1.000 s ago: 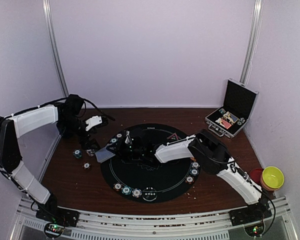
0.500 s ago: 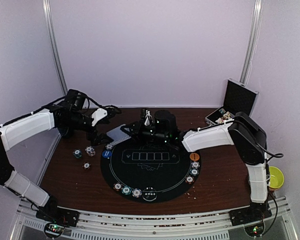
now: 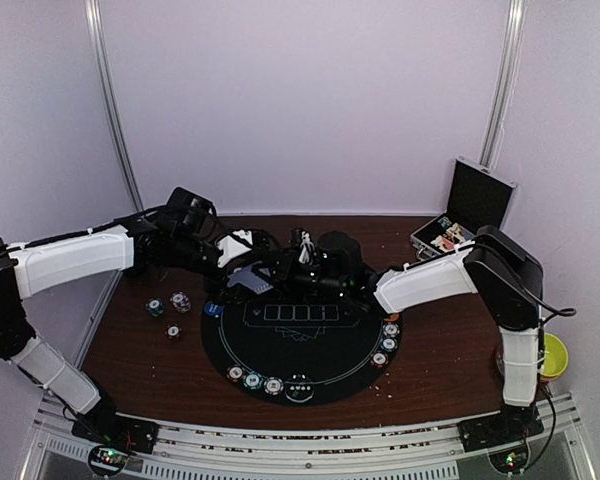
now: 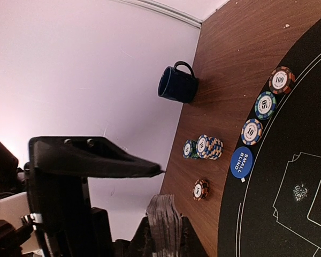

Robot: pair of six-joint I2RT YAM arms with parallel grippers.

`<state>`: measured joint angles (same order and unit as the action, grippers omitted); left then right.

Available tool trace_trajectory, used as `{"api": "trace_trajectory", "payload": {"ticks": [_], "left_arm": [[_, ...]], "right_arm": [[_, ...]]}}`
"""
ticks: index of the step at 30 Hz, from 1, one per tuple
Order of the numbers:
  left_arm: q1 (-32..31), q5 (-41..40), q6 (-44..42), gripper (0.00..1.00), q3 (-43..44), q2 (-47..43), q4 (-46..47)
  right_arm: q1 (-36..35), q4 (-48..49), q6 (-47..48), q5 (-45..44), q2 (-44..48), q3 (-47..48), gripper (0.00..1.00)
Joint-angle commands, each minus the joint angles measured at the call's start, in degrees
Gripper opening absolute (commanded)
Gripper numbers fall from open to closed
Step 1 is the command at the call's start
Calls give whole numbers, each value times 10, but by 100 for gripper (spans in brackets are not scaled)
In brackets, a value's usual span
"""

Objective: Distribute texas hold em gaming equipment
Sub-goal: Pass from the right arm to the left

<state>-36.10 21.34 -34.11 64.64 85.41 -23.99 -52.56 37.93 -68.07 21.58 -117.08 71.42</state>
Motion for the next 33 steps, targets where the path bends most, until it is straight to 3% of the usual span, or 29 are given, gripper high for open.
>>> {"api": "trace_trajectory", "payload": {"ticks": [1, 14, 20, 28, 33], "left_arm": [[-2, -32, 14, 98, 7, 17, 20], [-6, -6, 7, 96, -6, 30, 36], [-6, 5, 5, 78, -7, 28, 34], [-6, 7, 7, 47, -8, 29, 30], [-6, -1, 7, 39, -11, 33, 30]], "right_arm": [[-4, 24, 11, -12, 40, -8, 0], [-5, 61, -13, -4, 28, -11, 0], [-7, 54, -9, -8, 22, -4, 0], [-9, 50, -2, -10, 18, -2, 0], [-8, 40, 8, -7, 14, 4, 11]]}}
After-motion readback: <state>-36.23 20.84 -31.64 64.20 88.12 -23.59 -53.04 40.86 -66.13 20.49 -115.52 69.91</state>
